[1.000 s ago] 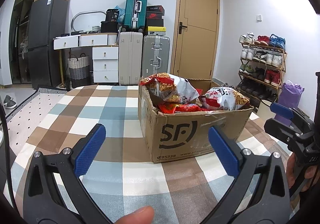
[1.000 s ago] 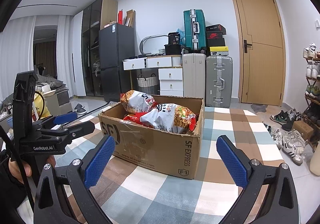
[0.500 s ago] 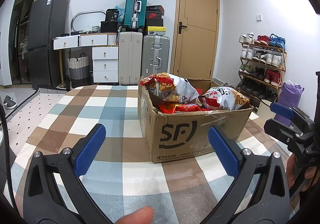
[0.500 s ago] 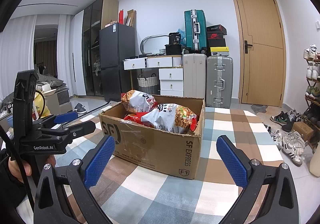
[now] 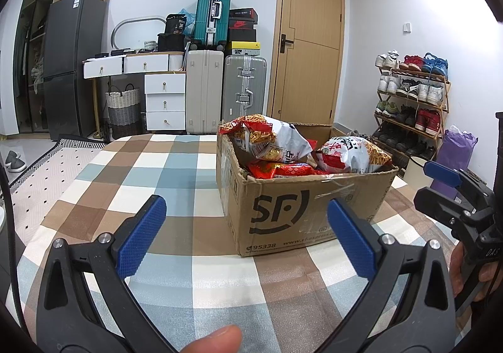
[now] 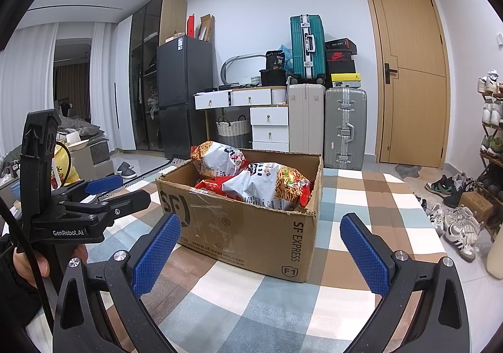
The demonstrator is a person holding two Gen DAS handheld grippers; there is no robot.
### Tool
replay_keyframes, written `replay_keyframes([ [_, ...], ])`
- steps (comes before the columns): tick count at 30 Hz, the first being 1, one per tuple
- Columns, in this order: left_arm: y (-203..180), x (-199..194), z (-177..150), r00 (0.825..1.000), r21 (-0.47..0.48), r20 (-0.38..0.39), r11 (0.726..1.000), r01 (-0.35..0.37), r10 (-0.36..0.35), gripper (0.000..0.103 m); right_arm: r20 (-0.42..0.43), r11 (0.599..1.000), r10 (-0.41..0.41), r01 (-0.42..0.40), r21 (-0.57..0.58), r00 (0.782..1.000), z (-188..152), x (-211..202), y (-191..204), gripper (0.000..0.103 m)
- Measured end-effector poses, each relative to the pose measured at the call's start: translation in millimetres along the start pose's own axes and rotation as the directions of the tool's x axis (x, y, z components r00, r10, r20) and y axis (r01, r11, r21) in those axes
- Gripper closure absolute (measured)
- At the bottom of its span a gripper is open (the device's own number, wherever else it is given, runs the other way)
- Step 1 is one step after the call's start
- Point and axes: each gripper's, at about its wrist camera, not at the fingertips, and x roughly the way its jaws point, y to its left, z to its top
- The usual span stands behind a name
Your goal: Organize snacks
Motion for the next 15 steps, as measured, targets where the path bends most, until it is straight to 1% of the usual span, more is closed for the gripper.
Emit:
replay_keyframes([
  [15, -3.4, -0.5, -1.2, 1.0, 0.011, 0.007, 1.0, 0.011, -0.011, 0.001, 0.0, 1.0, 0.0, 0.0, -0.002, 1.0, 0.1, 0.5, 0.5, 0.0],
])
